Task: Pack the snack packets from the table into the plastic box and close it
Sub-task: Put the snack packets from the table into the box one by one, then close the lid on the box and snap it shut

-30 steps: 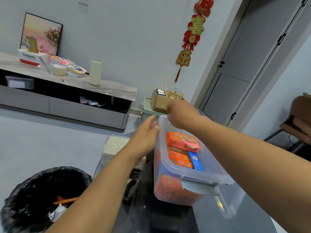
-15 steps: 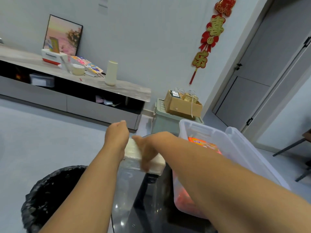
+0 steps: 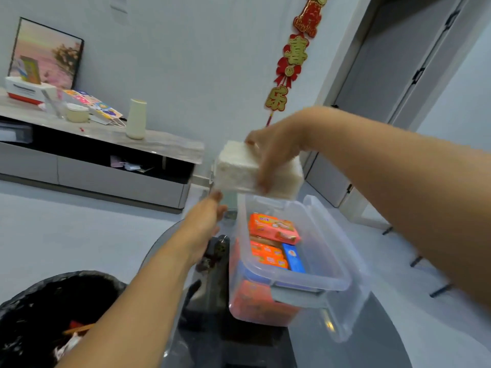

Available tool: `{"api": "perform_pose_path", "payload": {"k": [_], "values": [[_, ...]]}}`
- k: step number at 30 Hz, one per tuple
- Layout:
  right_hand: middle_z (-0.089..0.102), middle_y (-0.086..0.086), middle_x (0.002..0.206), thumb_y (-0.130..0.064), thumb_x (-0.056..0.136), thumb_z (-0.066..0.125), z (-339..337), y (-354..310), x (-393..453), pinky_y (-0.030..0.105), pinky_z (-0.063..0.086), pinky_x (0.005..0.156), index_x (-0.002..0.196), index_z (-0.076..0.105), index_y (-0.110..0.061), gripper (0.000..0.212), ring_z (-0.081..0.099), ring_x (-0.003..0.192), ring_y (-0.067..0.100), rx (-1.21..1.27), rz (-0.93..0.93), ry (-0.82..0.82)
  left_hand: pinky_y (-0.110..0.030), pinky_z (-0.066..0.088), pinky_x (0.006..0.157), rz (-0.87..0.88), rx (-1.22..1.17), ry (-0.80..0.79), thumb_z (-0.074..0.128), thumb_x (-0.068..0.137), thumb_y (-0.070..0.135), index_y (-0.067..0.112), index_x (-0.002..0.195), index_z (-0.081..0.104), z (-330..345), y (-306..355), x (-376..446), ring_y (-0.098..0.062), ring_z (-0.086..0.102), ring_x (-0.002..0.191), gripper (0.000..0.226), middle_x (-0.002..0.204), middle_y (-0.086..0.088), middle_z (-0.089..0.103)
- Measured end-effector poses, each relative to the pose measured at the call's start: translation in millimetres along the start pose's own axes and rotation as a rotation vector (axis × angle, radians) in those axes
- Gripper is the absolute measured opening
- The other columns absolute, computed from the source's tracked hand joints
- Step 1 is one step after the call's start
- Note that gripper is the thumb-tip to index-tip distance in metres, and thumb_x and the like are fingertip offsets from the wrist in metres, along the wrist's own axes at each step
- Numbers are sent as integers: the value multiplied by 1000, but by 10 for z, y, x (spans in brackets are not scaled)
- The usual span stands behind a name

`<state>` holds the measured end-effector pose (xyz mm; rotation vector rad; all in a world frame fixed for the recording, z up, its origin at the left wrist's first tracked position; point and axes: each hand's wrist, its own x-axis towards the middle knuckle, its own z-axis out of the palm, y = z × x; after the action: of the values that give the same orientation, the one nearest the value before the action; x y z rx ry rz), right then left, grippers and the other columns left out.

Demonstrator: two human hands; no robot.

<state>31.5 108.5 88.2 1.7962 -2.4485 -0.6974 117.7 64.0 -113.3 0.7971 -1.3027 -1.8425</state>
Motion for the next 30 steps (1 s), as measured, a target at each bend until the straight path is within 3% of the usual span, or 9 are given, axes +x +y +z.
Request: {"api": "perform_pose_path", "payload": {"k": [2,8,11,15,19,22,25,28,30], "values": [[59,5,131,-37,67,93,279,171,-84,39,48,101,142,45,-20,91,59,116,26,-28,24,-111,-34,53,83,7,47,-152,42,102,35,20,101,71,232,-70,-100,-13,71,89,33,99,-1,77],[54,1,137,-38,69,90,1201,296,-57,39,45,98,148,37,-25,96,54,120,27,50,2,-272,-44,45,106,-4,15,-206,35,97,57,33,142,47,348,-251,-129,-17,62,120,53,134,6,63],[51,2,147,-41,78,83,1598,200,31,40,38,106,153,32,-24,92,48,133,29,114,-35,-176,-32,46,98,8,18,-205,50,99,41,40,131,39,372,-289,-116,-3,60,108,34,119,23,59],[52,-1,148,-49,82,77,1517,377,-24,36,37,107,151,46,-26,78,50,133,23,393,-29,-56,-35,52,91,34,43,-191,52,101,18,36,150,29,389,-302,-88,-7,65,99,57,103,20,61],[59,8,135,-41,89,72,1374,888,-157,39,51,93,128,63,-14,49,59,118,29,437,293,334,-45,50,99,13,110,-155,50,100,33,32,153,29,394,-276,-64,-20,62,116,57,137,4,58],[63,10,104,-38,88,73,1535,1090,-276,33,52,66,110,58,-10,39,62,81,27,477,481,83,-47,41,108,30,224,-124,50,94,51,37,155,23,415,-246,-69,-22,50,132,68,152,5,43],[59,8,77,-20,90,64,1637,1097,-319,28,48,53,100,54,-7,19,59,64,24,604,505,6,-35,36,104,22,342,-114,43,96,58,35,155,23,443,-194,-133,-16,42,134,67,151,12,38],[55,4,77,-12,90,53,1371,1174,-376,30,43,56,97,52,-9,7,56,71,23,455,491,231,-42,40,102,113,590,-41,36,95,61,26,144,43,475,-108,-180,-21,47,129,60,146,2,47],[55,4,78,-12,92,52,1027,1202,-469,29,41,54,92,52,-10,2,53,67,19,460,451,365,-42,44,91,227,689,66,33,99,52,9,119,59,544,27,-203,-27,55,111,55,124,-9,59]]}}
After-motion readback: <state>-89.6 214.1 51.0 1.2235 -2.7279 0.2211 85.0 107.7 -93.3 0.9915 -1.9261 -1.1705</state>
